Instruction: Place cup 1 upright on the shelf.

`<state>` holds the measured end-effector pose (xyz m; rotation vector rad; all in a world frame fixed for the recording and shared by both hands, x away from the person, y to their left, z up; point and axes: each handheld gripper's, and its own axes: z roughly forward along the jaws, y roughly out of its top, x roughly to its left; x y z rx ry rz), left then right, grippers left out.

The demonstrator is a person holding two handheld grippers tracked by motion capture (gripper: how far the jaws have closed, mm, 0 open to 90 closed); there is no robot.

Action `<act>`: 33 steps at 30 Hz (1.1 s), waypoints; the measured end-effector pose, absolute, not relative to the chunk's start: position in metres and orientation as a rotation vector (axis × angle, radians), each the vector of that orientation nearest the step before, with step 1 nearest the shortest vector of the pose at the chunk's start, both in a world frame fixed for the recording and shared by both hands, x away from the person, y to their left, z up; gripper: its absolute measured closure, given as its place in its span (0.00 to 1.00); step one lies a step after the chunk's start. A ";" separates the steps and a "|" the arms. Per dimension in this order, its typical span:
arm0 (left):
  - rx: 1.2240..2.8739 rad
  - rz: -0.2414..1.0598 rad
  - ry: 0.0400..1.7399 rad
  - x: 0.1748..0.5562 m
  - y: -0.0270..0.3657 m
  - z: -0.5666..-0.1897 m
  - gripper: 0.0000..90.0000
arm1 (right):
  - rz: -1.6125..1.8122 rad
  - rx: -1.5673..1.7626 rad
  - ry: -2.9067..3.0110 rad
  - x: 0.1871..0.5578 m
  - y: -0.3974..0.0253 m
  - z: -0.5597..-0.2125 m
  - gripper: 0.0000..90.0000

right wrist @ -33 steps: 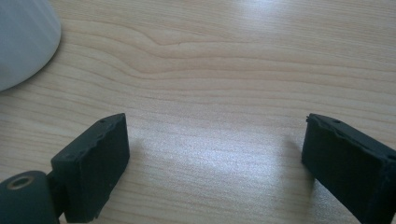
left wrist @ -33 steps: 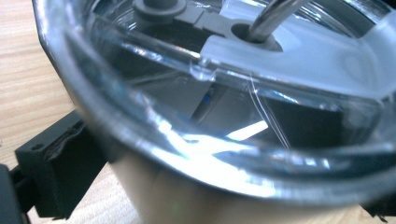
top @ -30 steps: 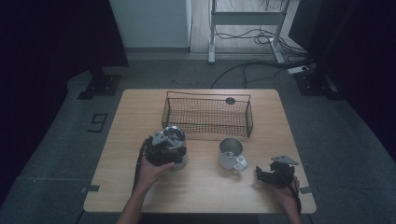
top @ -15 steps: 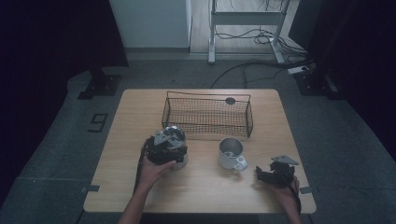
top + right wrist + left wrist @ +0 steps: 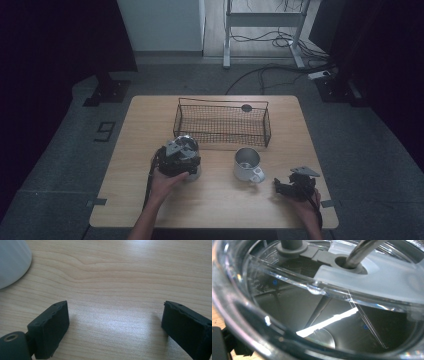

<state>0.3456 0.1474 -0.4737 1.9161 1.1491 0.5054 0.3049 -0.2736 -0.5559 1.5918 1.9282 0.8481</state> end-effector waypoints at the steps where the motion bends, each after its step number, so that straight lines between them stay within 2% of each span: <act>1: 1.916 0.511 1.145 0.345 0.147 -0.474 0.03 | 0.848 1.592 1.928 0.305 -0.274 -0.556 0.08; 33: 1.918 0.518 1.098 0.341 0.158 -0.466 0.04 | 0.845 1.599 1.922 0.305 -0.274 -0.556 0.08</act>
